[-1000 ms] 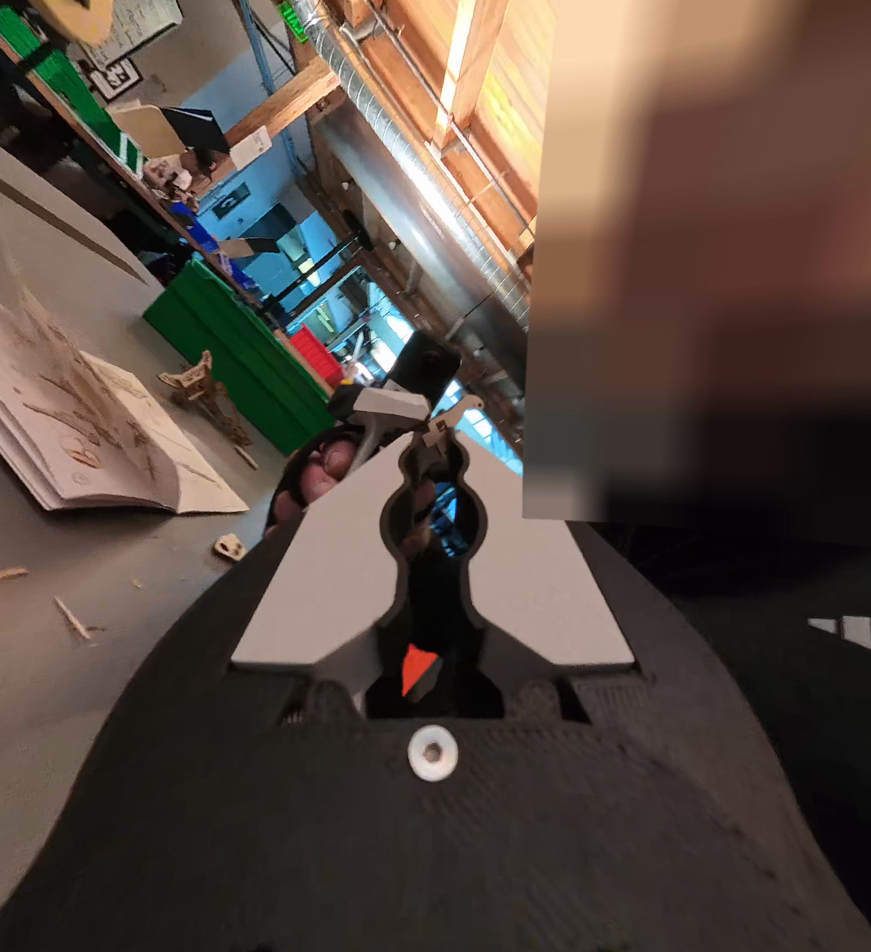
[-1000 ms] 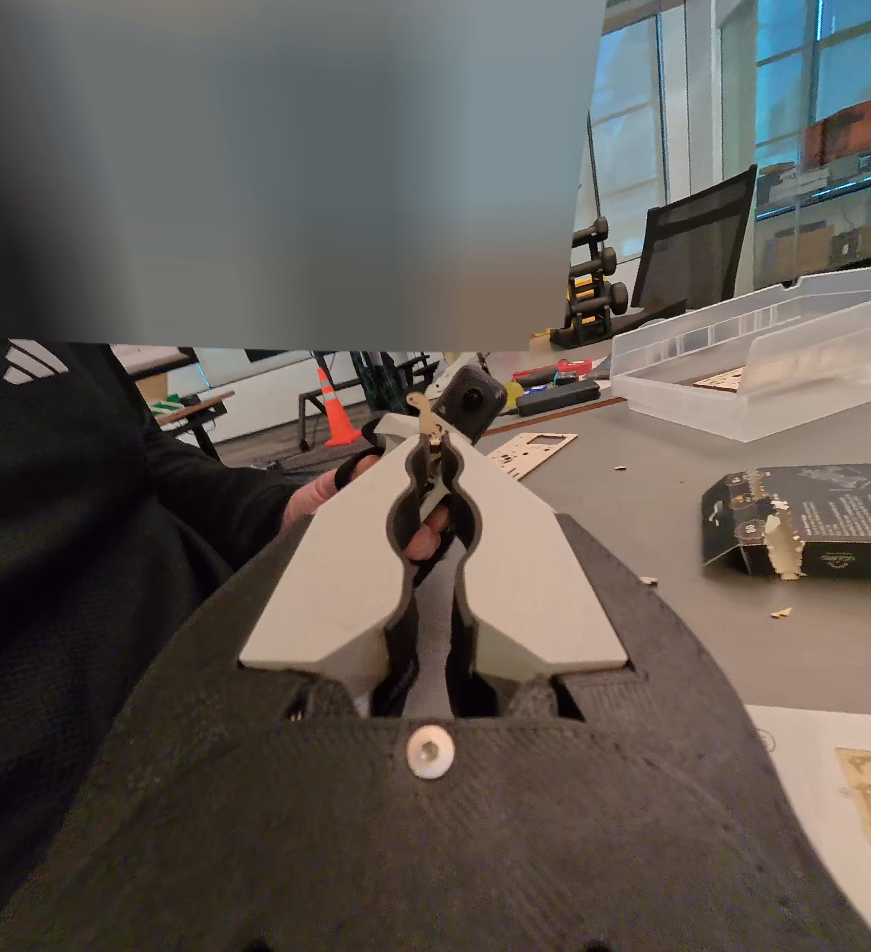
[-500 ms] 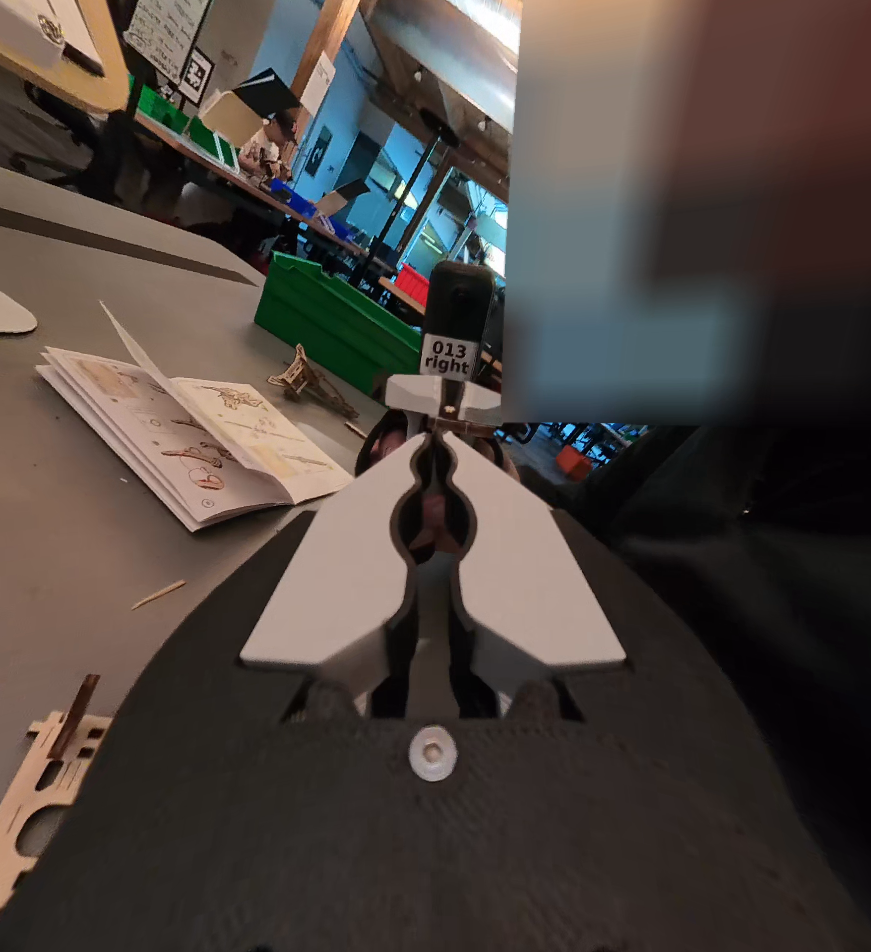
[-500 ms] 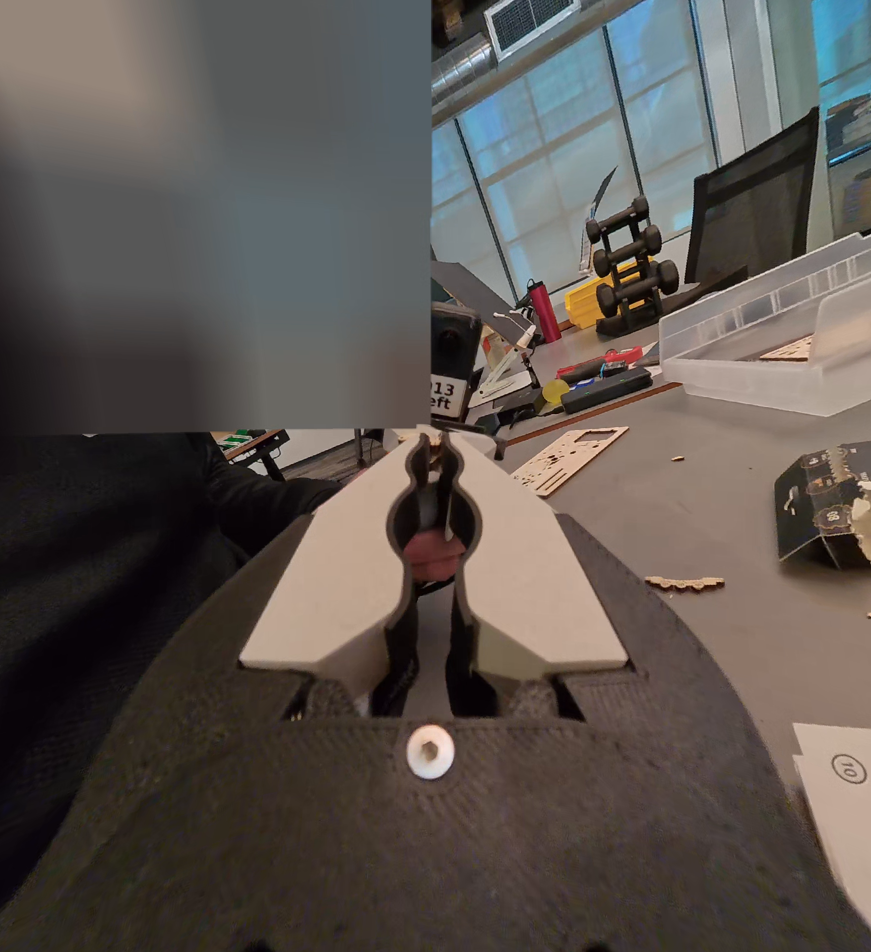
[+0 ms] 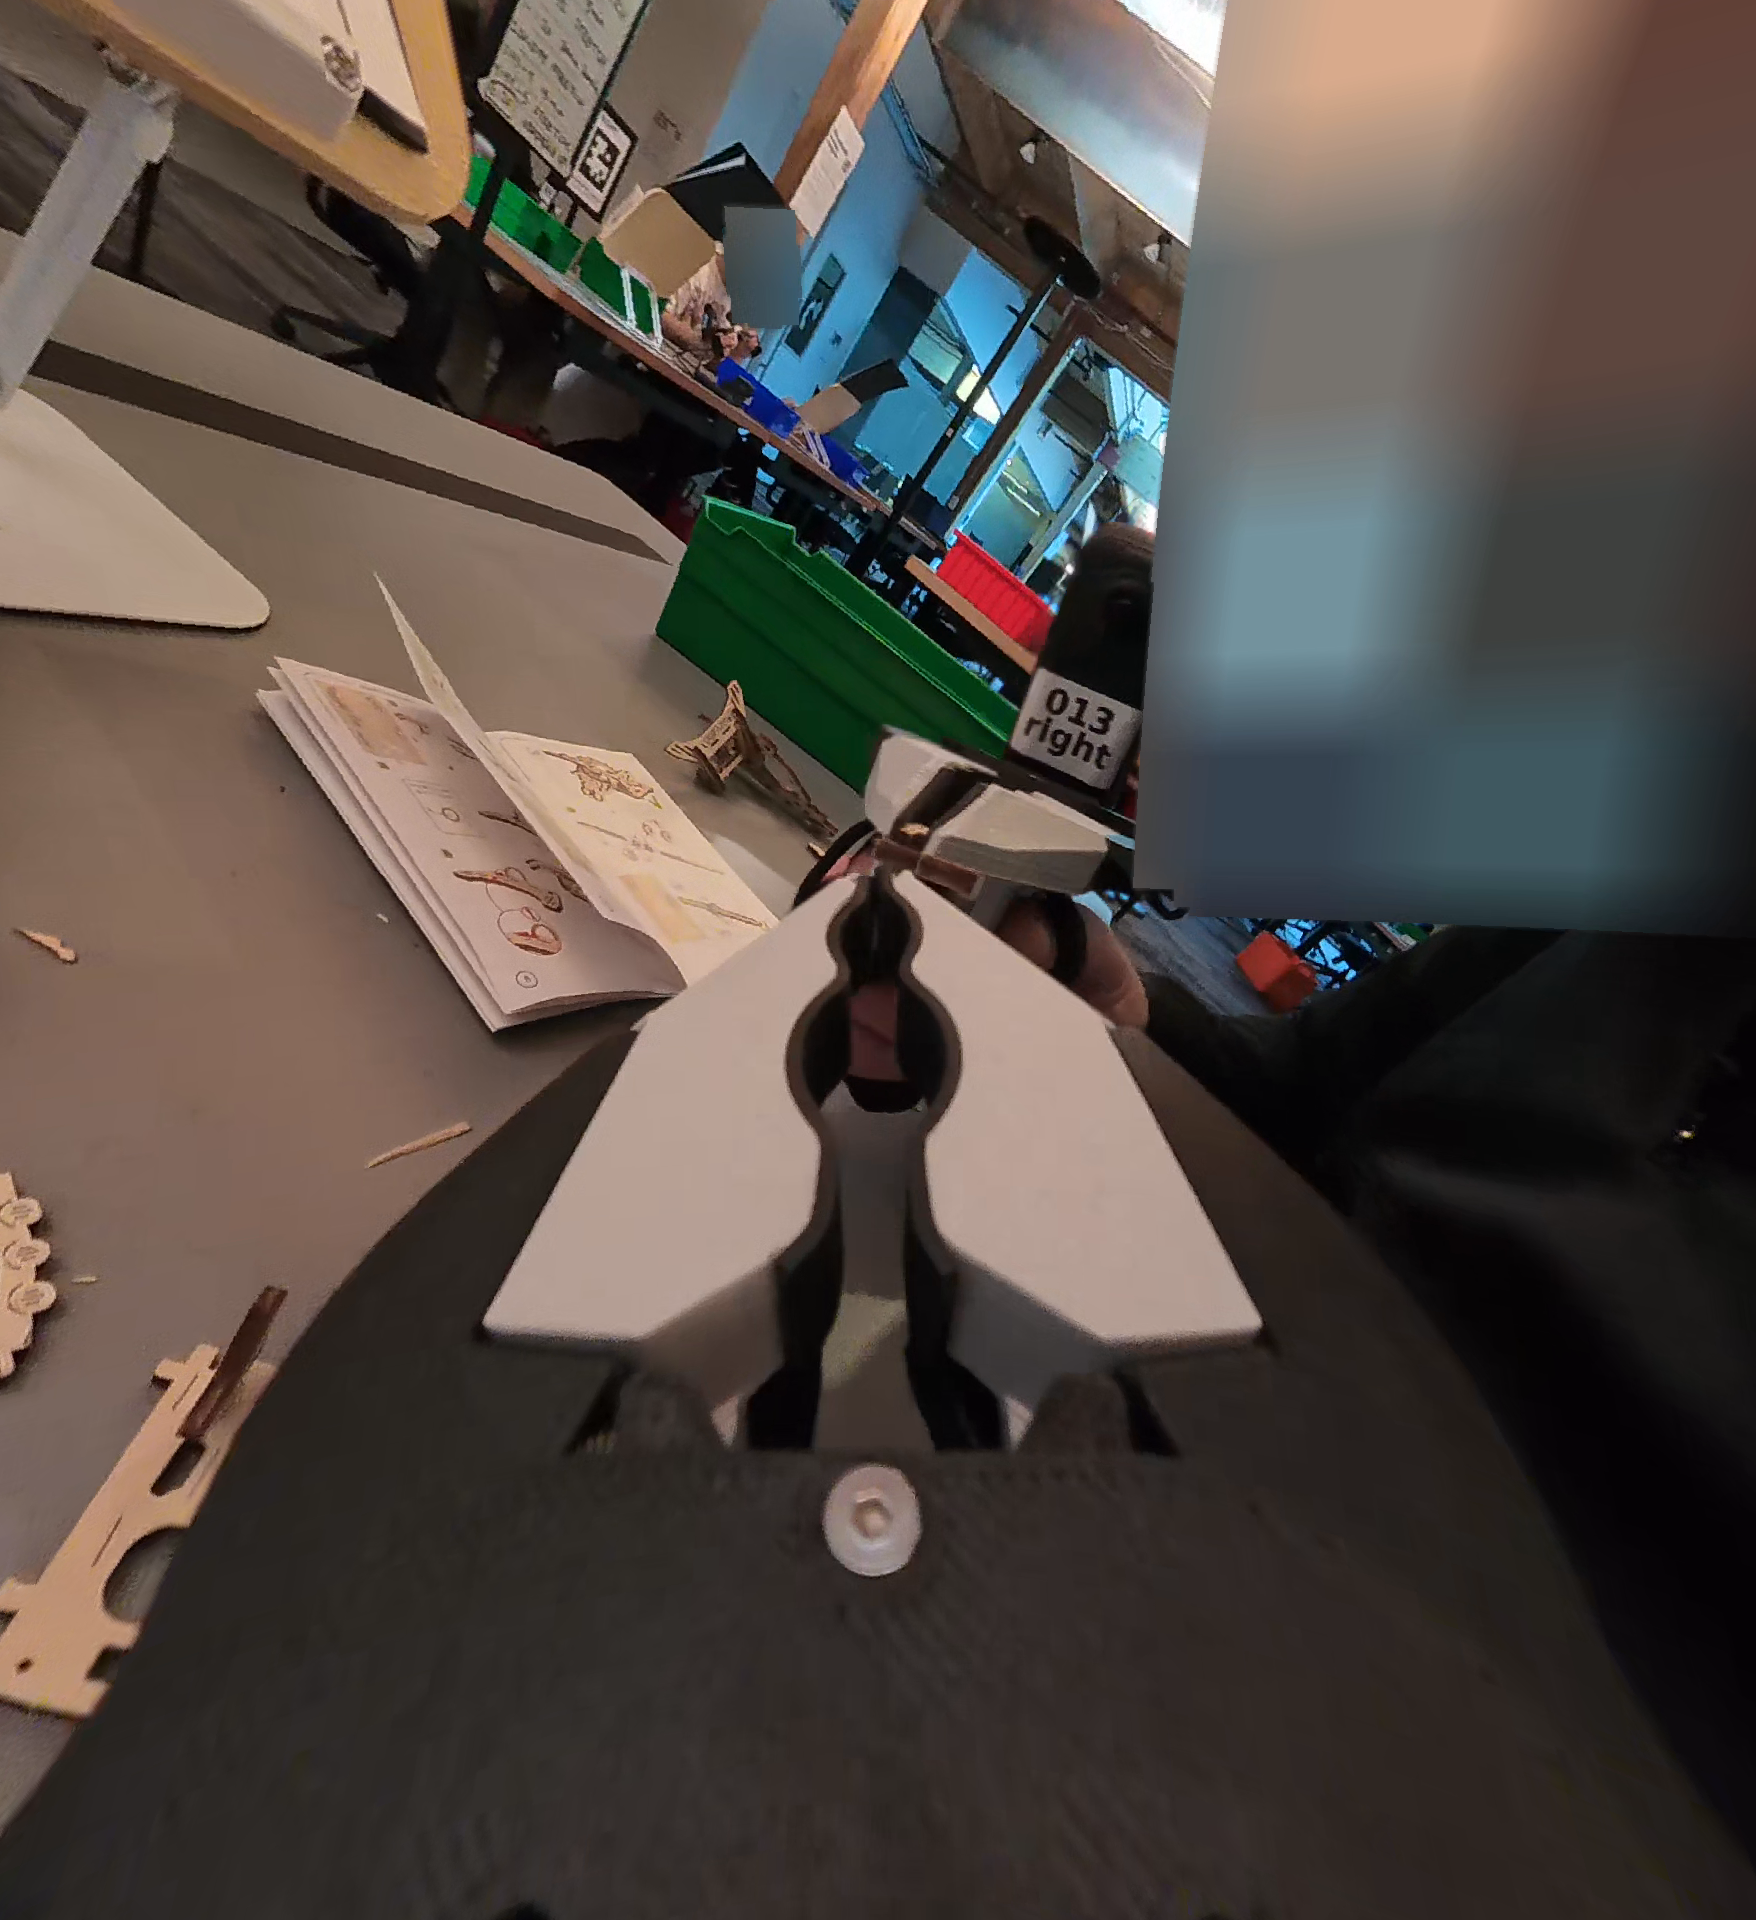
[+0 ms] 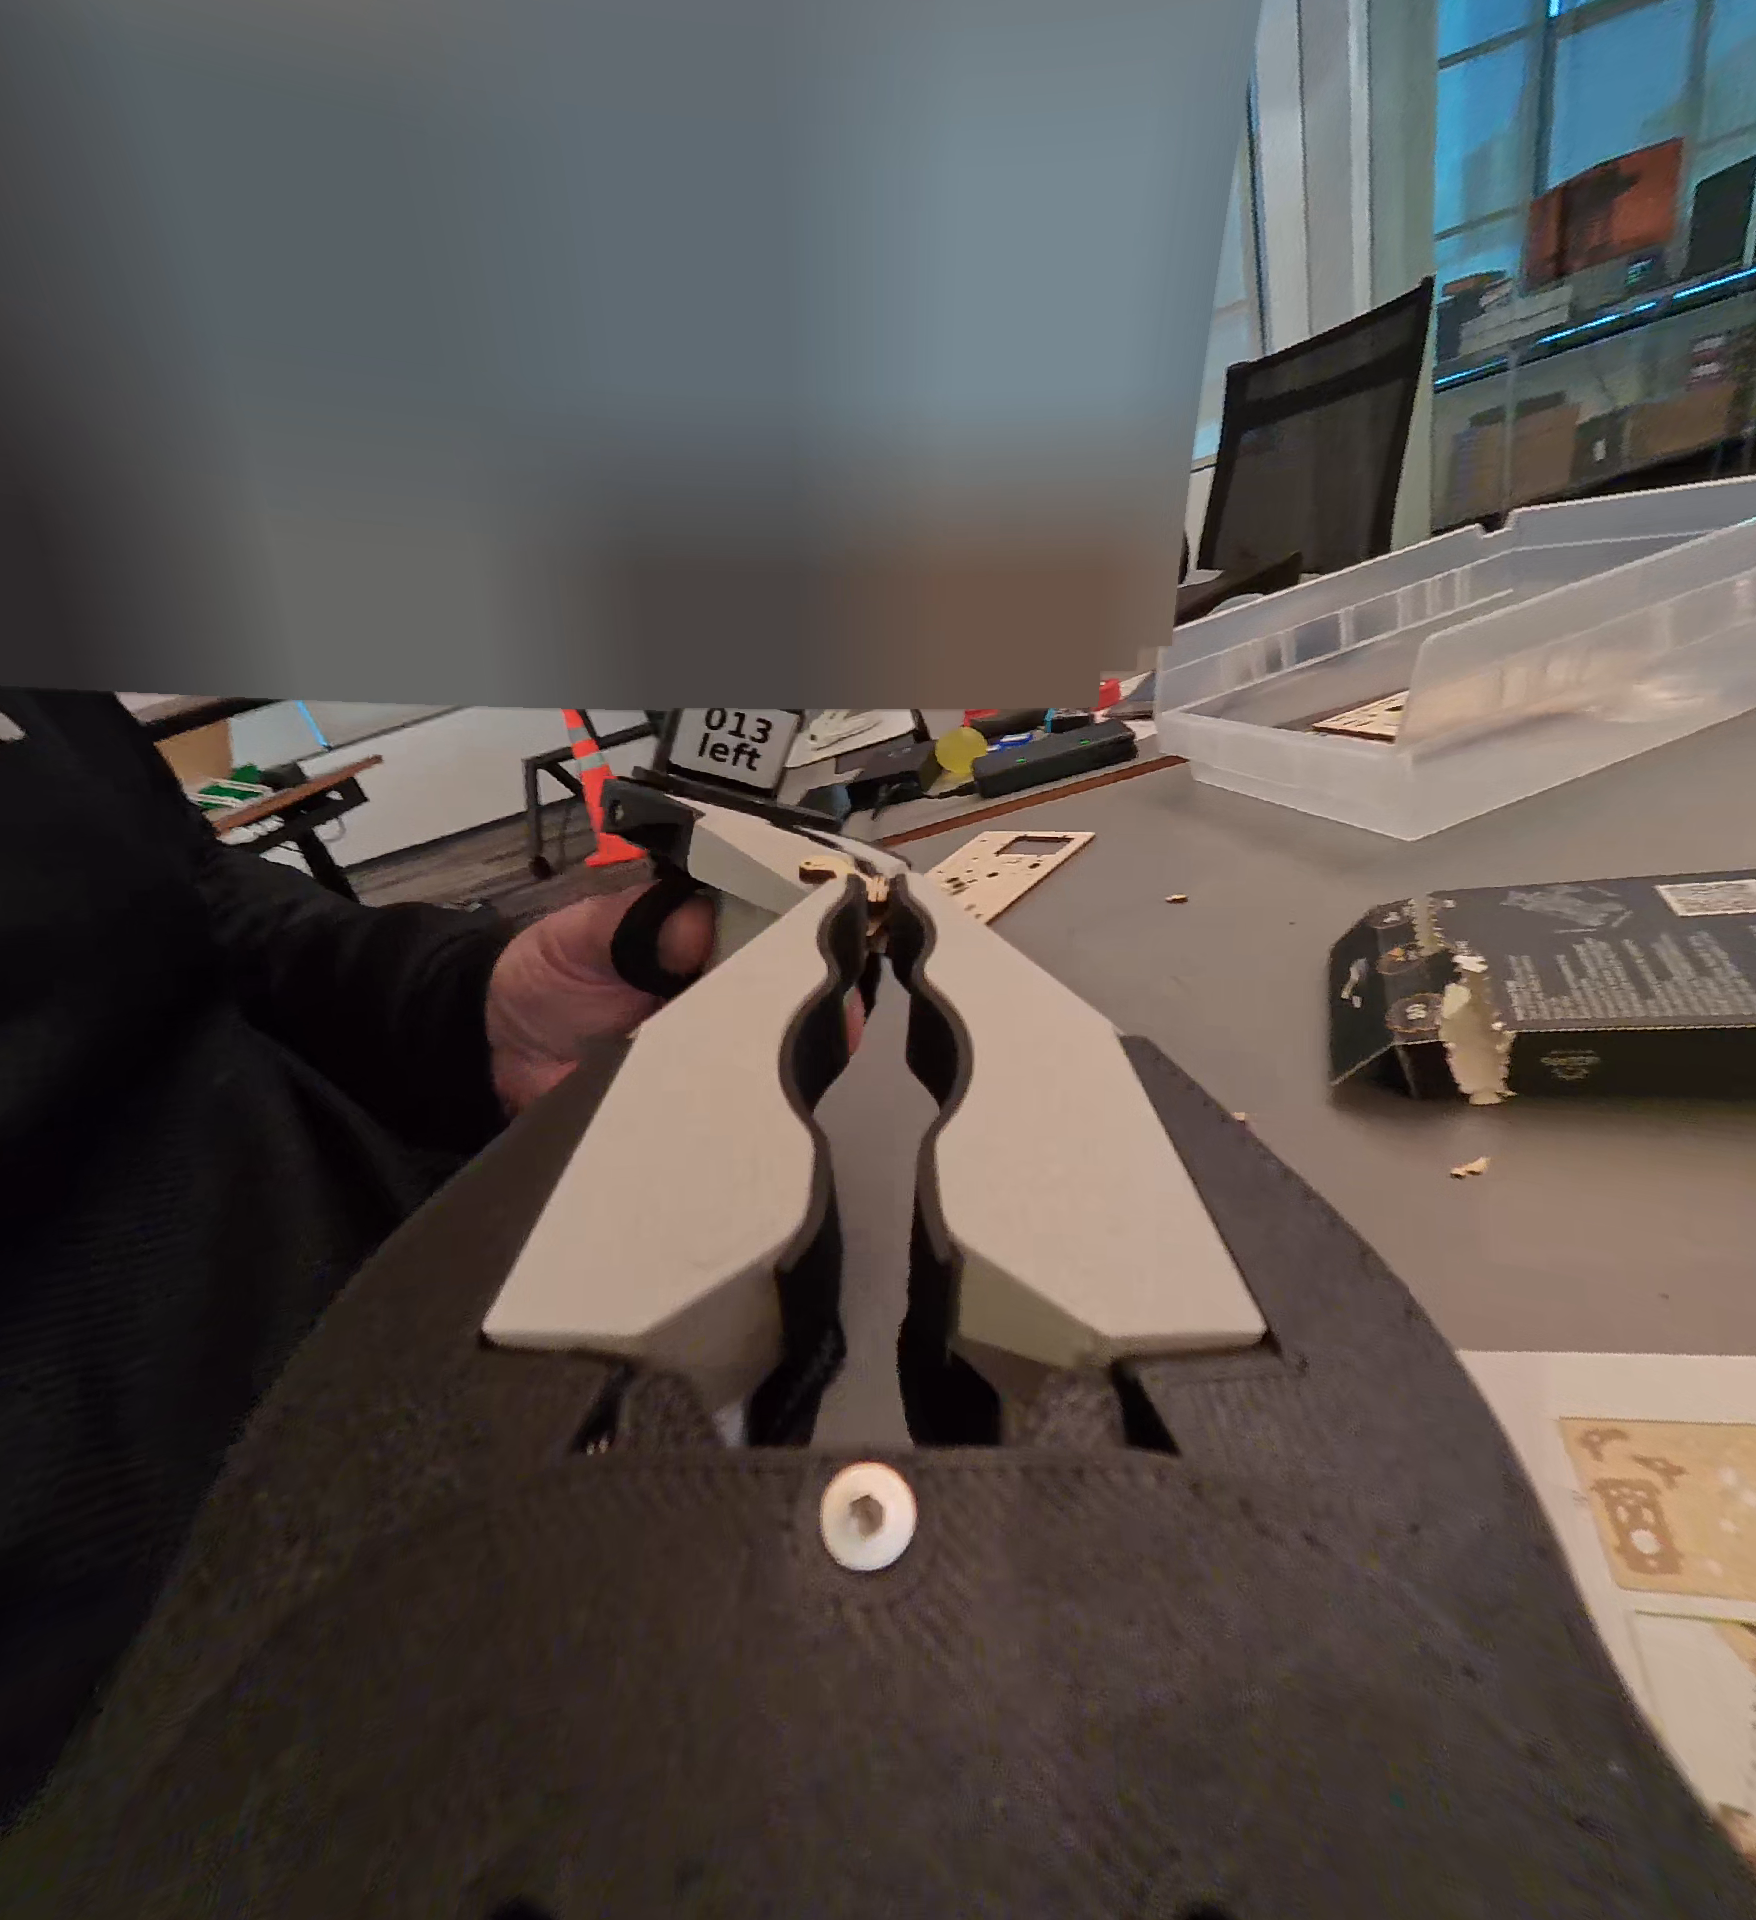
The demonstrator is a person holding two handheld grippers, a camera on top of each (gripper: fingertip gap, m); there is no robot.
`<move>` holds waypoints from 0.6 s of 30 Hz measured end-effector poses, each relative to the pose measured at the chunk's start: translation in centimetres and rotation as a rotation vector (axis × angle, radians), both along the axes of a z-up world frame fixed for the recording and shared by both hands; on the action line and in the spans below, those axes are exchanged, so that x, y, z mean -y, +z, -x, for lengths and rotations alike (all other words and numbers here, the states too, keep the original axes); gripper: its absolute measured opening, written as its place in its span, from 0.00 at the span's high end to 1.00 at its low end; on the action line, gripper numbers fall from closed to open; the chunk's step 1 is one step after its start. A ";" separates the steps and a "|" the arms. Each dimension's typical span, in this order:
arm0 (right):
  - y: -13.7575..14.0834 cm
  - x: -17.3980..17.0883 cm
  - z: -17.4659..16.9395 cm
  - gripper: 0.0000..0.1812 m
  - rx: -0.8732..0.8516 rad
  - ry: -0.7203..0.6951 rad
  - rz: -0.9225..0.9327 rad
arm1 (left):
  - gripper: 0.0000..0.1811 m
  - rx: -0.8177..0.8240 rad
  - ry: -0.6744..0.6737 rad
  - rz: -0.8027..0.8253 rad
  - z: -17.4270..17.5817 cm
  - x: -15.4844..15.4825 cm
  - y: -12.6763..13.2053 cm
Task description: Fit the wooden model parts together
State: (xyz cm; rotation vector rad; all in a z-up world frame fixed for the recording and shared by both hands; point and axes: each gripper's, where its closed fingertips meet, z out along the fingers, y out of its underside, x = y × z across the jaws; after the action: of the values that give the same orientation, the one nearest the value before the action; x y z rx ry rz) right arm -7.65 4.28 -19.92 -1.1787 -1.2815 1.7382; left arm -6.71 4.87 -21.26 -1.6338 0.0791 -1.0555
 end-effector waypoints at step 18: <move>-1.0 -0.1 0.2 0.99 -0.004 -0.074 -0.117 | 0.95 0.241 -0.063 0.012 0.1 -0.2 0.5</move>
State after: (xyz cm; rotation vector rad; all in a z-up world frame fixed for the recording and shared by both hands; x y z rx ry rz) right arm -7.89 4.38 -20.88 -1.1407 -1.3026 1.5893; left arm -6.80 5.06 -20.80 -1.5122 -0.0357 -1.2958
